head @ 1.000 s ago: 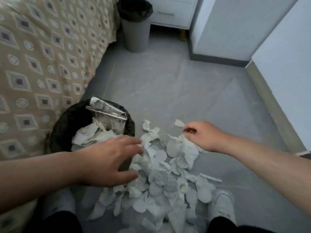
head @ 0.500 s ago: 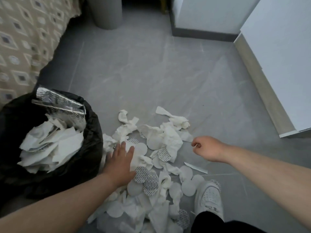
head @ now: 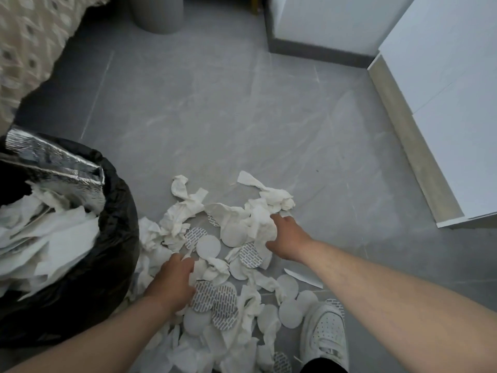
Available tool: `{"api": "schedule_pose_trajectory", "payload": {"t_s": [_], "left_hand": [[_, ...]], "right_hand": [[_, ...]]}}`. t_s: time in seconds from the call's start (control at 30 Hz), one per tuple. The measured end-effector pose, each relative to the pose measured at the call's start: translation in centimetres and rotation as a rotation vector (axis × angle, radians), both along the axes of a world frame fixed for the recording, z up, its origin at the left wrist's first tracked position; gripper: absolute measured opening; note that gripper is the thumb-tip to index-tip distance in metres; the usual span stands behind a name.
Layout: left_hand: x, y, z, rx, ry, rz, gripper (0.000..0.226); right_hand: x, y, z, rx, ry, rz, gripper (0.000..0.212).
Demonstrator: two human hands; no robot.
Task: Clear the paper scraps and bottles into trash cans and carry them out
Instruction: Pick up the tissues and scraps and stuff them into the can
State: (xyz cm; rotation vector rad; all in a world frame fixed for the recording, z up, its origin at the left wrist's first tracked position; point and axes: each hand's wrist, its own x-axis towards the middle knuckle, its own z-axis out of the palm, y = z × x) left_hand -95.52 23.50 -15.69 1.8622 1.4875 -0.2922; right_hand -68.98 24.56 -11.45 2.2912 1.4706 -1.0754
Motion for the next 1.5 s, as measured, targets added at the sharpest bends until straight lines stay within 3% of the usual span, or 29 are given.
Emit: {"api": "schedule_pose_trajectory", "payload": {"t_s": [0.1, 0.17, 0.27, 0.37, 0.5, 0.6, 0.87, 1.1, 1.33, 1.5], "left_hand": [[-0.1, 0.3, -0.2, -0.019, -0.058, 0.081, 0.022], [-0.1, 0.5, -0.4, -0.021, -0.089, 0.137, 0.023], [-0.2, 0.9, -0.4, -0.046, -0.148, 0.179, 0.022], [-0.1, 1.0, -0.1, -0.078, -0.203, 0.217, 0.02], [0.5, 1.6, 2.1, -0.1, -0.286, 0.283, 0.023], [1.1, 2.8, 5.2, -0.082, -0.348, 0.32, 0.023], [0.8, 5.7, 17.7, -0.07, -0.499, 0.377, 0.014], [-6.9, 5.2, 28.1, -0.126, -0.736, 0.471, 0.021], [-18.8, 4.9, 25.1, -0.049, -0.824, 0.909, 0.021], [-20.7, 6.2, 19.7, 0.002, -0.826, 1.082, 0.019]], "right_hand": [[-1.3, 1.3, -2.5, 0.011, -0.019, -0.046, 0.092], [-1.8, 1.4, -3.8, -0.024, -0.06, -0.102, 0.087], [-2.5, 0.5, -4.9, 0.016, -0.109, -0.166, 0.047], [-2.7, -0.3, -4.9, 0.093, 0.008, -0.131, 0.012], [-1.9, -0.4, -1.3, 0.06, 0.173, -0.099, 0.019], [-1.3, 0.1, 3.6, 0.028, 0.279, -0.13, 0.009], [-2.3, 0.2, 17.6, 0.191, 0.403, -0.166, 0.018], [-6.2, -1.7, 23.3, 0.332, 0.564, -0.262, 0.016], [-10.0, 0.1, 22.3, 0.352, 0.64, -0.267, 0.015], [-11.9, 1.7, 20.6, 0.315, 0.685, -0.312, 0.016]]}}
